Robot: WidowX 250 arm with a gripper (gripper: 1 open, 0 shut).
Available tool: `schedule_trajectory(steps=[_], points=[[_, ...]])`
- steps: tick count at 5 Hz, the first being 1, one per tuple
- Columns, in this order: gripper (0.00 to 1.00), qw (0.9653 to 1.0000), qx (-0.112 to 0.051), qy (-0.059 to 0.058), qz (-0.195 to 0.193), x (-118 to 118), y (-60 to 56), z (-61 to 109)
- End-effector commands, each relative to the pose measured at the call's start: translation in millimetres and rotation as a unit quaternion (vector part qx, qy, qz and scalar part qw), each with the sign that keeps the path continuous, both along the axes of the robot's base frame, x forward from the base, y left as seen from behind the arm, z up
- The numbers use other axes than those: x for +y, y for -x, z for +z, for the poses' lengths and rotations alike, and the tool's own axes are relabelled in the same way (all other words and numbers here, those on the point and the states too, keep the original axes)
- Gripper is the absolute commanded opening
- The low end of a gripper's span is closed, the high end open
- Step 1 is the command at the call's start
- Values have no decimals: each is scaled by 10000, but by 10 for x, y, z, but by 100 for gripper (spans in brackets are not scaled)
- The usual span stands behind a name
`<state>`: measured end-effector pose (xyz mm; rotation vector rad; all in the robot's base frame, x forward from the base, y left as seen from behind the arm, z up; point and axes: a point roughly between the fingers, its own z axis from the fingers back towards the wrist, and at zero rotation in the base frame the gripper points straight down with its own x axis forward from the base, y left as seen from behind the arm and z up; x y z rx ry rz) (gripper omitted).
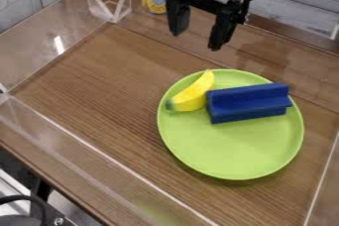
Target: Remove the banana from inside the green plate and put it on the table
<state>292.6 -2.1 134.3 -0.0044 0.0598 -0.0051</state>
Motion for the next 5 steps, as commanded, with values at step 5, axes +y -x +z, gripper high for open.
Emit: schedule_trajectory(steps=[5], points=[[100,9841,-157,130,-1765,-115,197,-380]])
